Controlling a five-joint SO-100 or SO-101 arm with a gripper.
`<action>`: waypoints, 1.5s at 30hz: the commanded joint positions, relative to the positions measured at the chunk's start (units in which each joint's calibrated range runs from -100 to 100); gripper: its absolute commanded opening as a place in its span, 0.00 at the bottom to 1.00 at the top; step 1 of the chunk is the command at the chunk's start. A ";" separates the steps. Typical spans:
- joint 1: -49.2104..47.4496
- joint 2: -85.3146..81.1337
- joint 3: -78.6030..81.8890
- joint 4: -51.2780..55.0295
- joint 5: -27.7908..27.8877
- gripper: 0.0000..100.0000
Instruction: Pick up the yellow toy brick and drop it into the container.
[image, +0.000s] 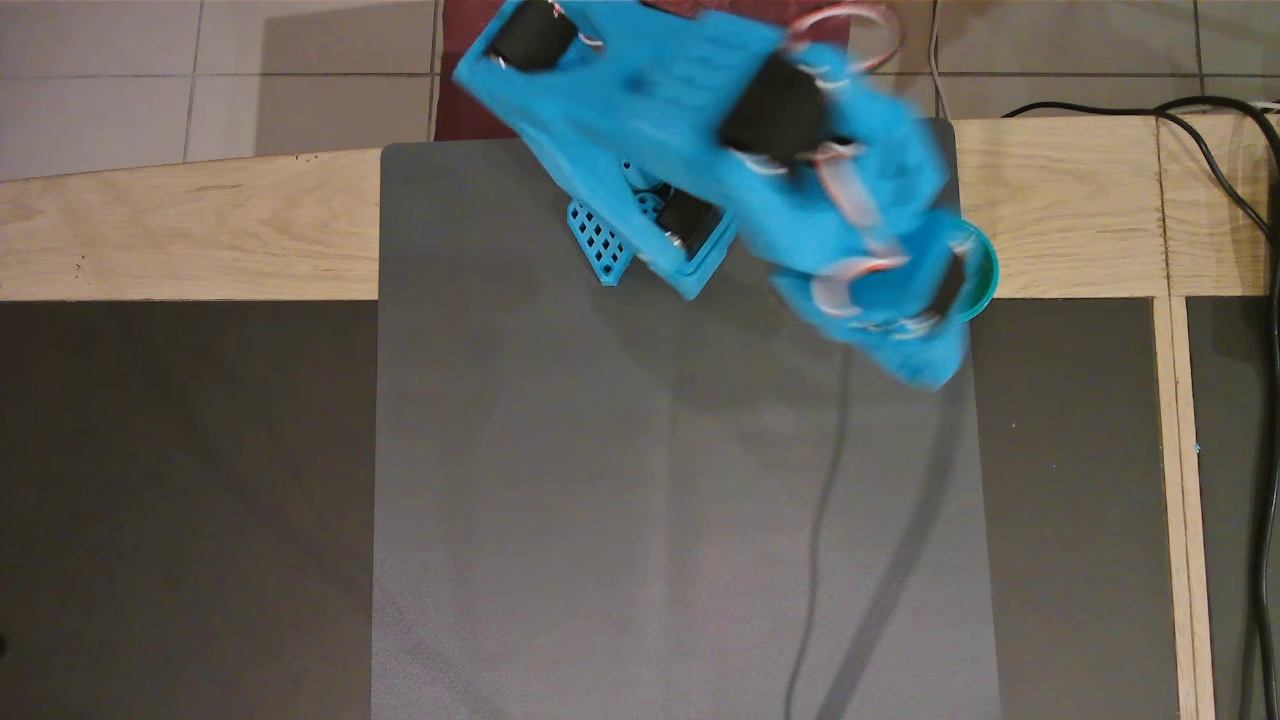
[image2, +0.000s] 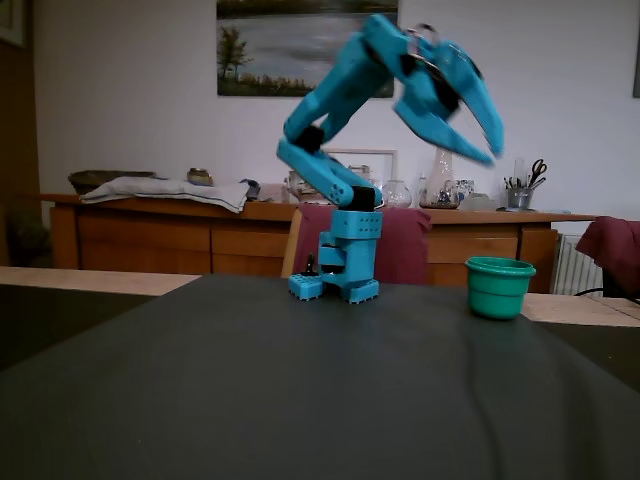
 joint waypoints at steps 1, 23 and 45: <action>10.81 -9.21 3.04 0.92 -0.70 0.00; 35.95 -33.16 37.25 -1.39 -0.75 0.00; 35.95 -33.24 54.93 -10.09 -0.49 0.00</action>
